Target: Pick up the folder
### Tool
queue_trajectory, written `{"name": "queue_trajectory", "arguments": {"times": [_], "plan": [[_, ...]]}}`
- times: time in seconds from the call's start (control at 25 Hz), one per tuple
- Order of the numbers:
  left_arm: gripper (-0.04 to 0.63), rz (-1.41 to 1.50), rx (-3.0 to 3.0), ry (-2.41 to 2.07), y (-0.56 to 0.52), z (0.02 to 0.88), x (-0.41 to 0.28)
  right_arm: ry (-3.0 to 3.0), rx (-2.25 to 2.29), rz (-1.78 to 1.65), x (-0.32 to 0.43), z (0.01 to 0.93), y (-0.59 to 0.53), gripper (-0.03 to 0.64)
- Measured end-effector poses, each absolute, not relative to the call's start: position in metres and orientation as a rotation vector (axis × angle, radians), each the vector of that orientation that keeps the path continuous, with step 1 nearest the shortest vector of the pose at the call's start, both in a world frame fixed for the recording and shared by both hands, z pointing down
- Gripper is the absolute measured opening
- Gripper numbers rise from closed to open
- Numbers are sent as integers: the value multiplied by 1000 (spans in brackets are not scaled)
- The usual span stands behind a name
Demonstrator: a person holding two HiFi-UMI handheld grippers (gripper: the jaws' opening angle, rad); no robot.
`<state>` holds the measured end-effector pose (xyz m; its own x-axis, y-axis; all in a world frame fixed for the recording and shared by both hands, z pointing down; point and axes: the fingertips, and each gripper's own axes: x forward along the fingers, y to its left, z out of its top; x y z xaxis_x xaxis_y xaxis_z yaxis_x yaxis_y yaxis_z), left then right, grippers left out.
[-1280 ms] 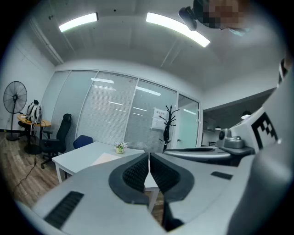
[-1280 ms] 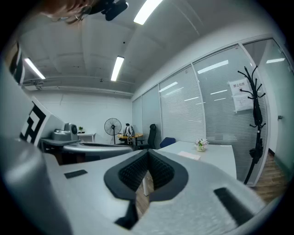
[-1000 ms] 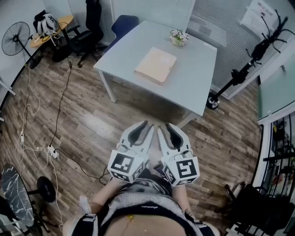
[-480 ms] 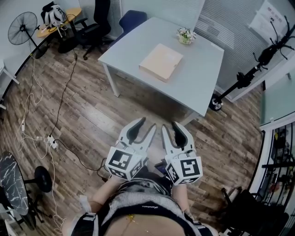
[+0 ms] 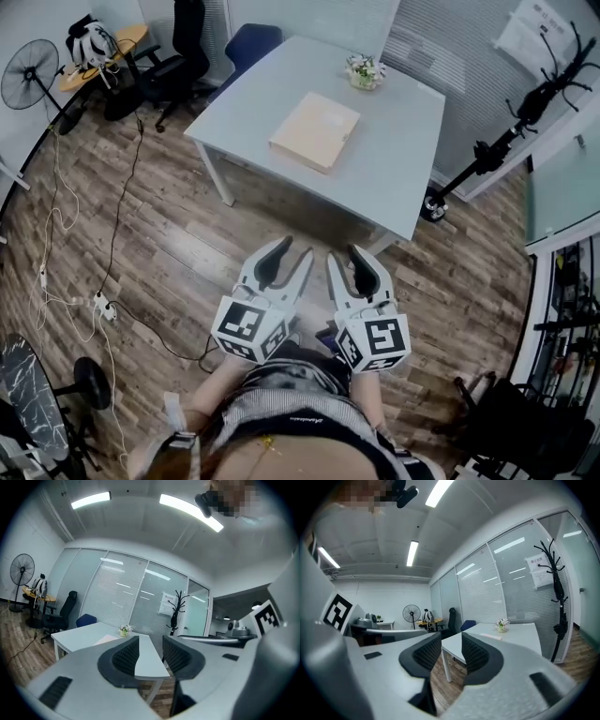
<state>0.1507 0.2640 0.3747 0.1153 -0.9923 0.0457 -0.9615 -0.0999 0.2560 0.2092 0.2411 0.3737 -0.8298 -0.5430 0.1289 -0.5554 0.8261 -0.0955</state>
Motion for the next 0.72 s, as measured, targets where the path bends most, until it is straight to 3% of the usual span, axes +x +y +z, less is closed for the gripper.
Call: {"name": "queue_trajectory", "arguments": {"times": [0.72], "plan": [[135,-215,2290,-1806,130,368,61,-2879,1018,196,116,370,111,135]]}}
